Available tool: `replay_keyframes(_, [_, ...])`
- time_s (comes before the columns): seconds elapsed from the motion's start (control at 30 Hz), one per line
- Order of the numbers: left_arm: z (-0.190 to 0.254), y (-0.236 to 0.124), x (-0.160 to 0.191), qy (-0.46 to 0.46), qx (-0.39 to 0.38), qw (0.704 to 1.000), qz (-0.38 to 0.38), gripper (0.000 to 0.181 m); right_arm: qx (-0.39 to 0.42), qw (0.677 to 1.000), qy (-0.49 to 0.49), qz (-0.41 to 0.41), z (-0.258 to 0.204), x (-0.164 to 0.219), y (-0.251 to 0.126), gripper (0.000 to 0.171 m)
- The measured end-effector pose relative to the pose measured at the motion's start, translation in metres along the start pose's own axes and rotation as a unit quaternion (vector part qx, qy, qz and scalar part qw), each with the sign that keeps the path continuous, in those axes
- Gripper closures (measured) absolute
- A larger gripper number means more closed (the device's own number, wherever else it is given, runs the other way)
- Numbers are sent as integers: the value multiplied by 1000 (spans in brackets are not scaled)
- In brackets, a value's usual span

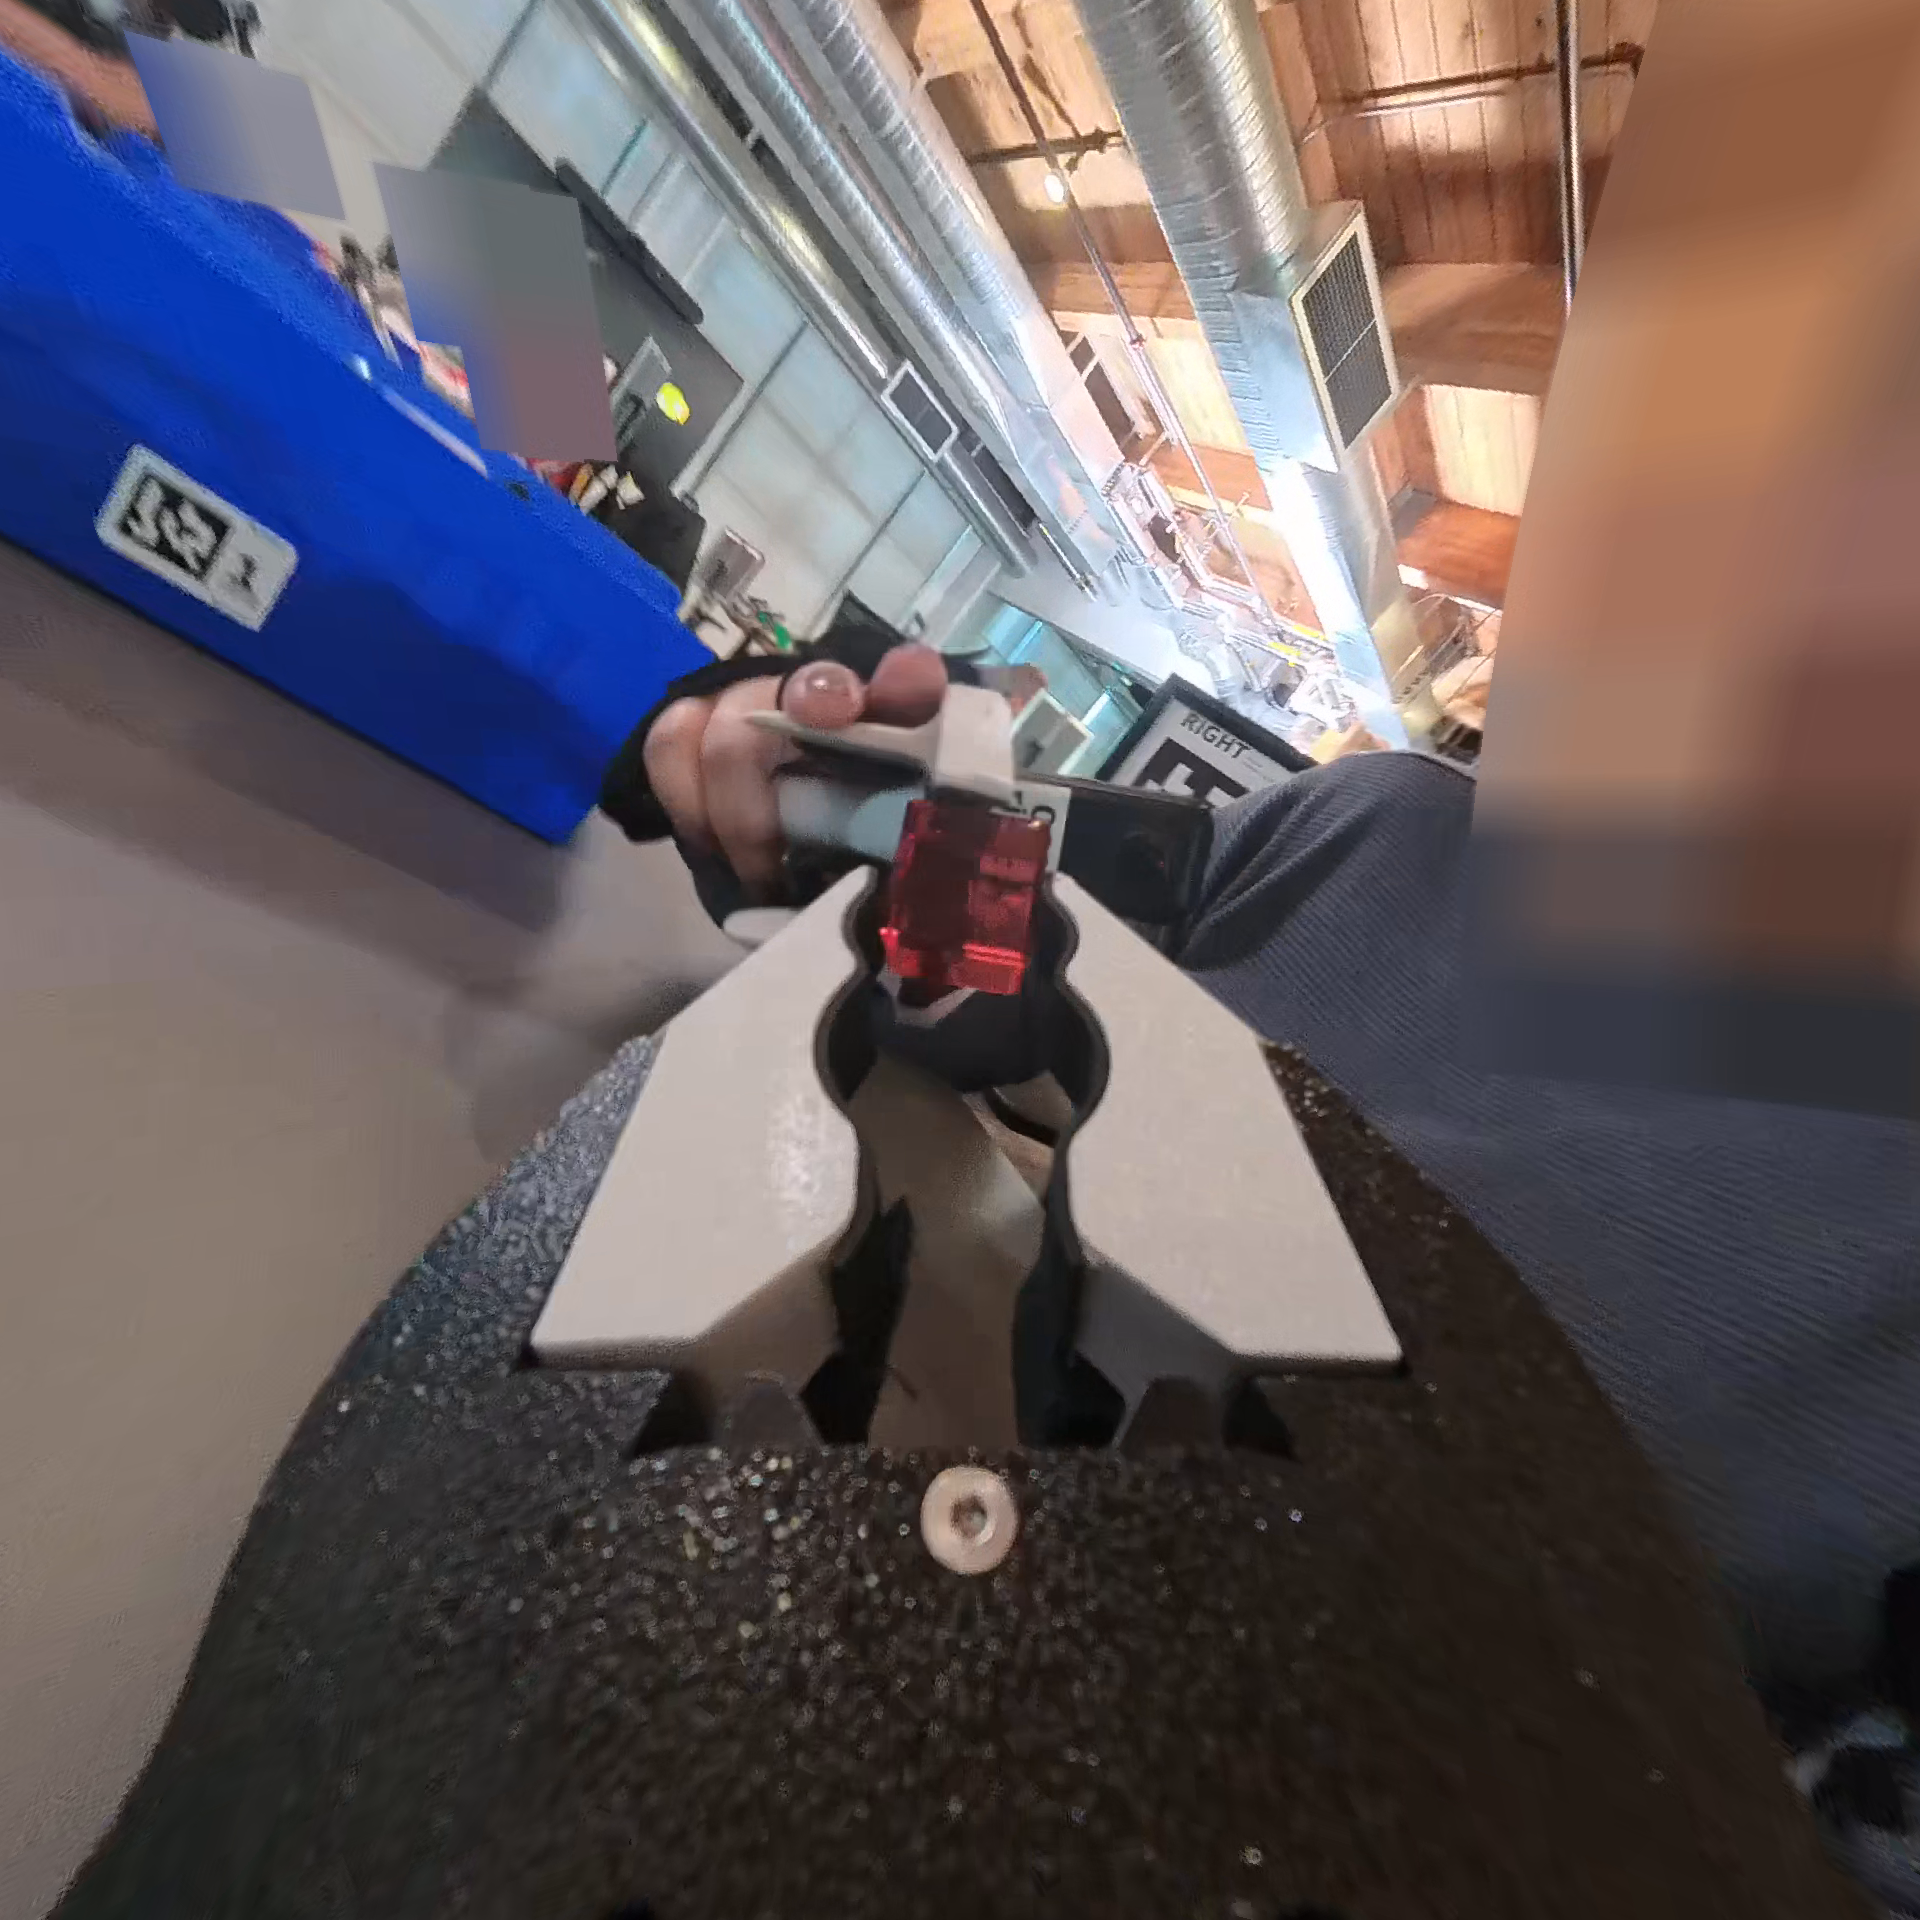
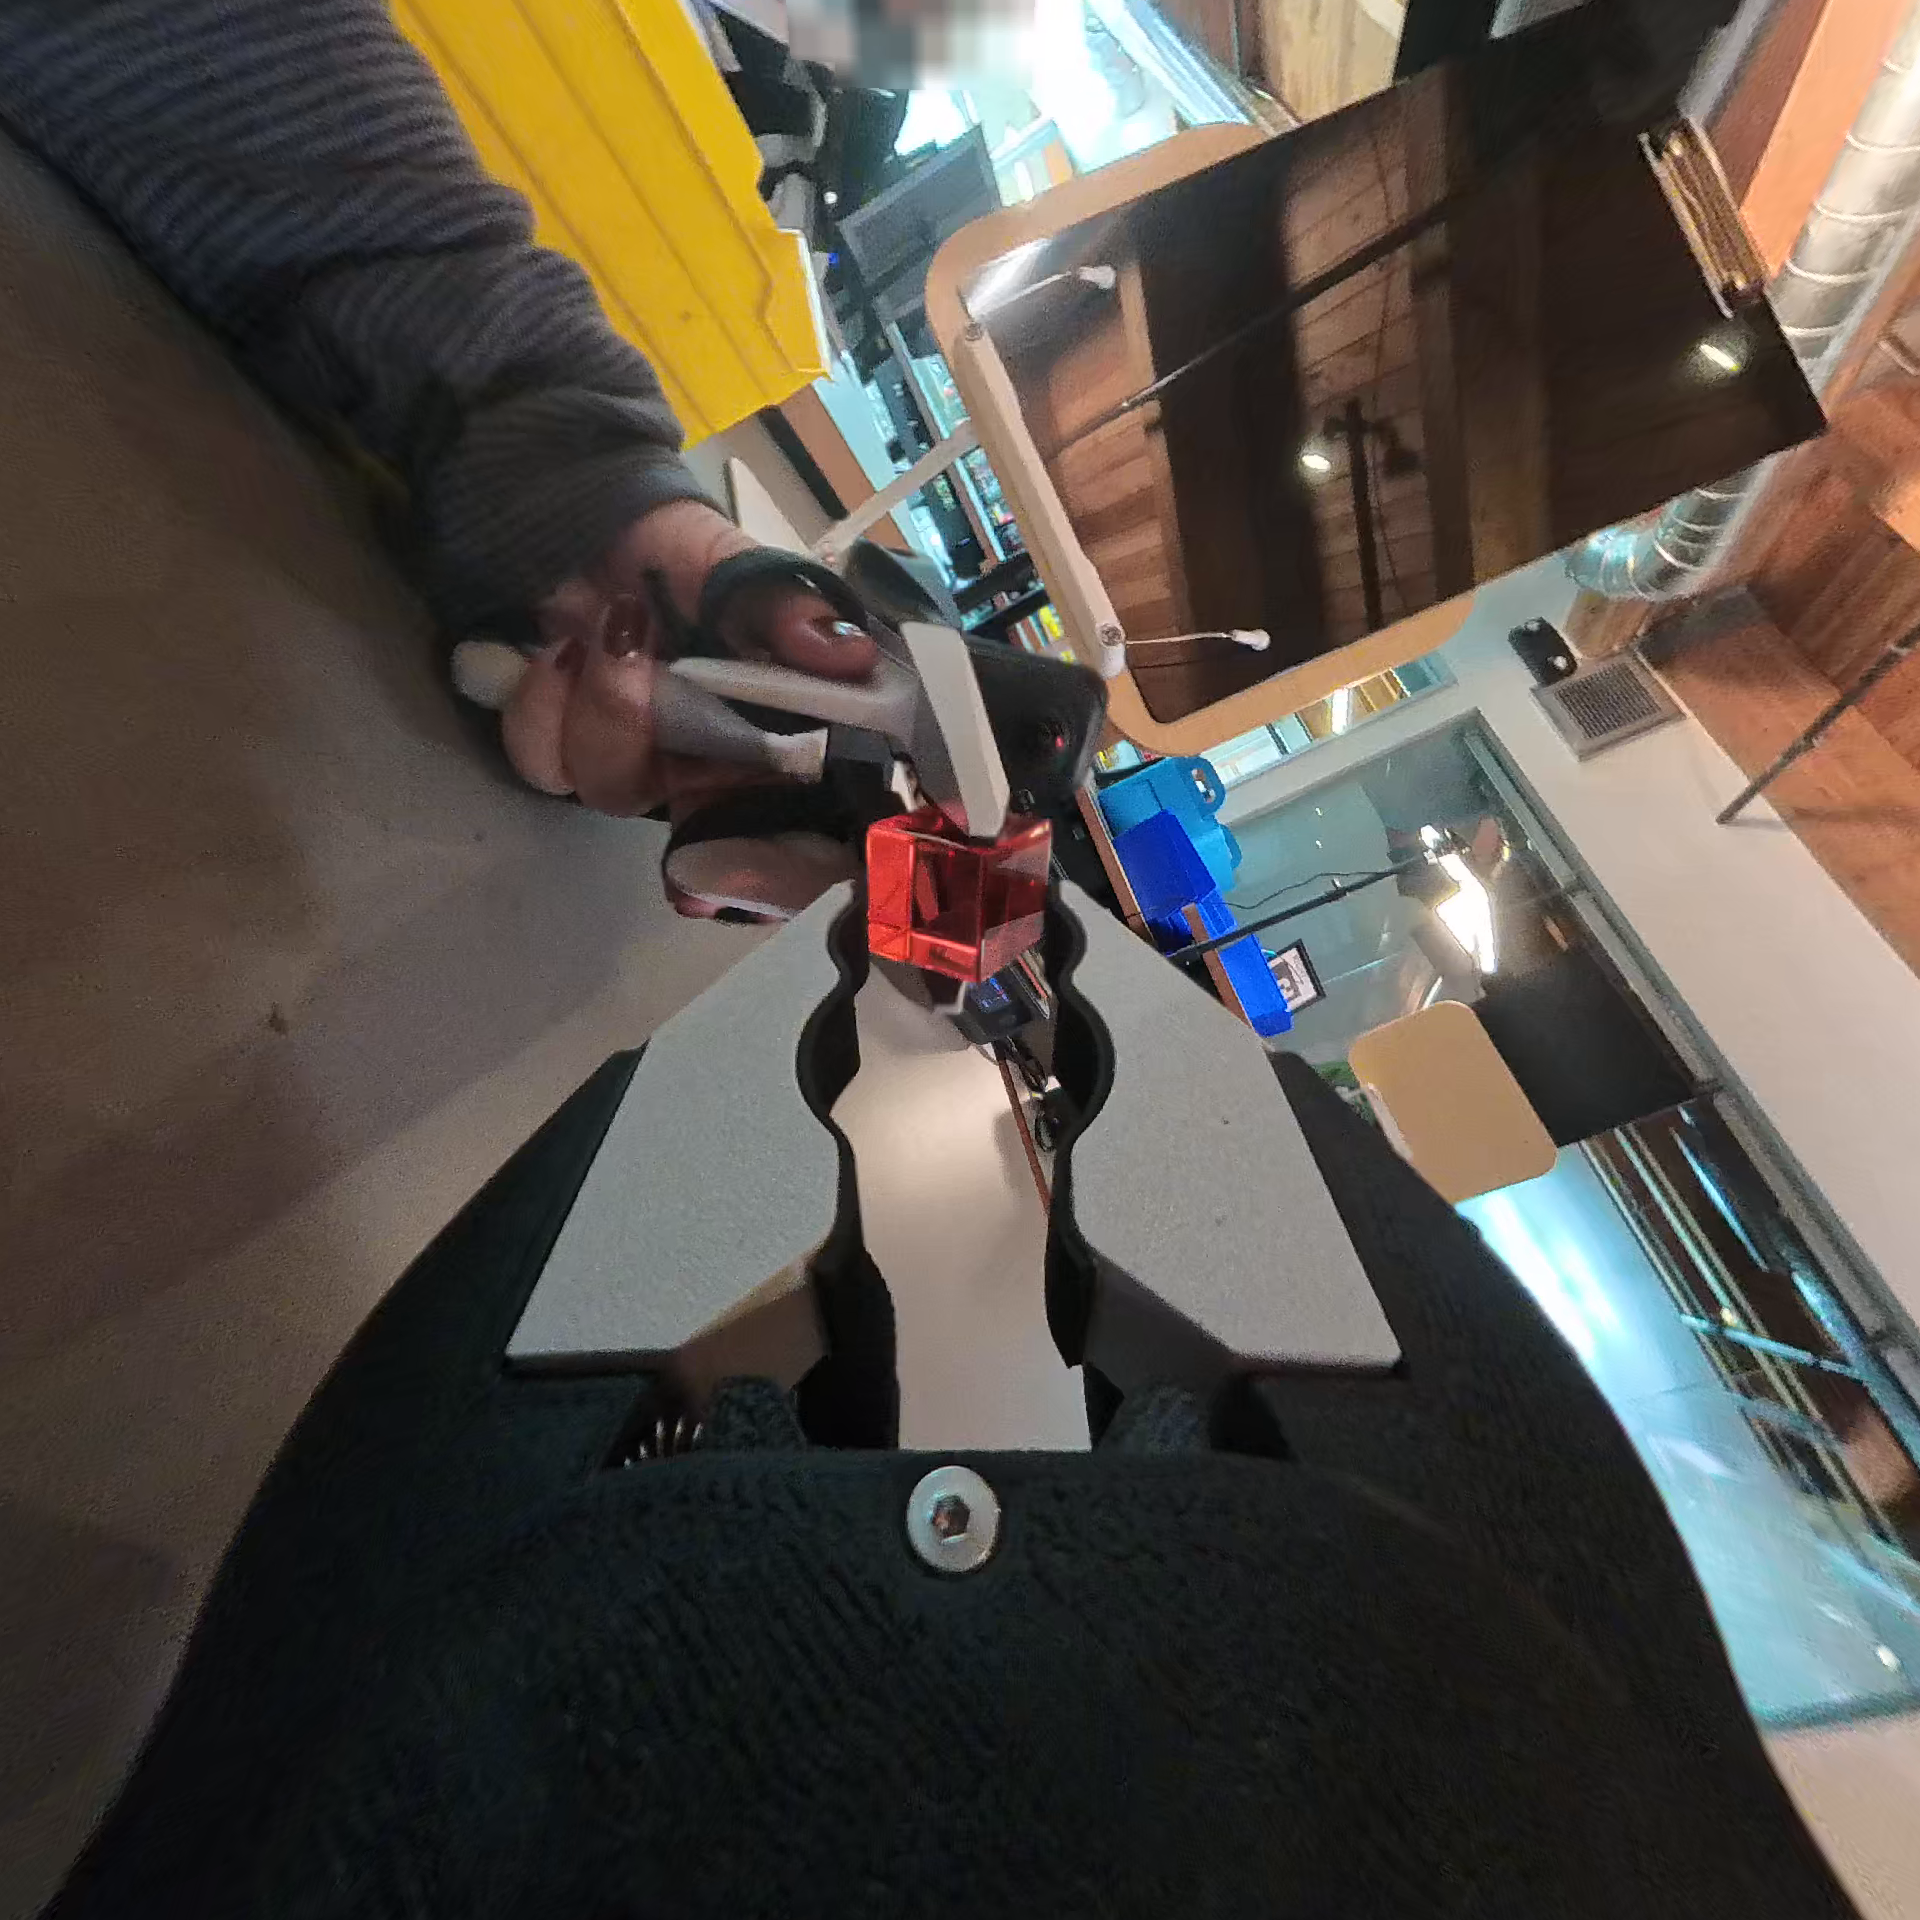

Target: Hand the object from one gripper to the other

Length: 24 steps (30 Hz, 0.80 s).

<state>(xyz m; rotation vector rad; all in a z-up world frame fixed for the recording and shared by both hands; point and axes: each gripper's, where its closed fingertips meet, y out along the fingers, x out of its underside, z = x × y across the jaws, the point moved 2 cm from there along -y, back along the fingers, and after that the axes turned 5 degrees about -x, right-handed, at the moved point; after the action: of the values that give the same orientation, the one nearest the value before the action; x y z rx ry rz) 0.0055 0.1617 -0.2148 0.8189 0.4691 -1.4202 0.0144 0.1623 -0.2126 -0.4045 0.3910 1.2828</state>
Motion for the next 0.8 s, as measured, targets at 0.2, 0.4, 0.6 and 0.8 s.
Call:
replay_keyframes(0.2, [6, -21, -31, 223, -96, 961, 135, 156, -34, 963, 265, 46, 13, 13, -1, 107])
replay_keyframes(0.4, [-23, -21, -26, 511, -364, 779, 29, 155, -38, 852, 518, 61, 31, 33, -1, 119])
replay_keyframes(0.6, [-39, -11, -14, 696, -451, 549, -104, 155, -112, 761, 638, 39, 10, 34, 10, 125])
replay_keyframes(0.8, [-34, -4, -8, 739, -434, 502, -118, 155, -145, 740, 656, 27, 0, 36, 12, 143])
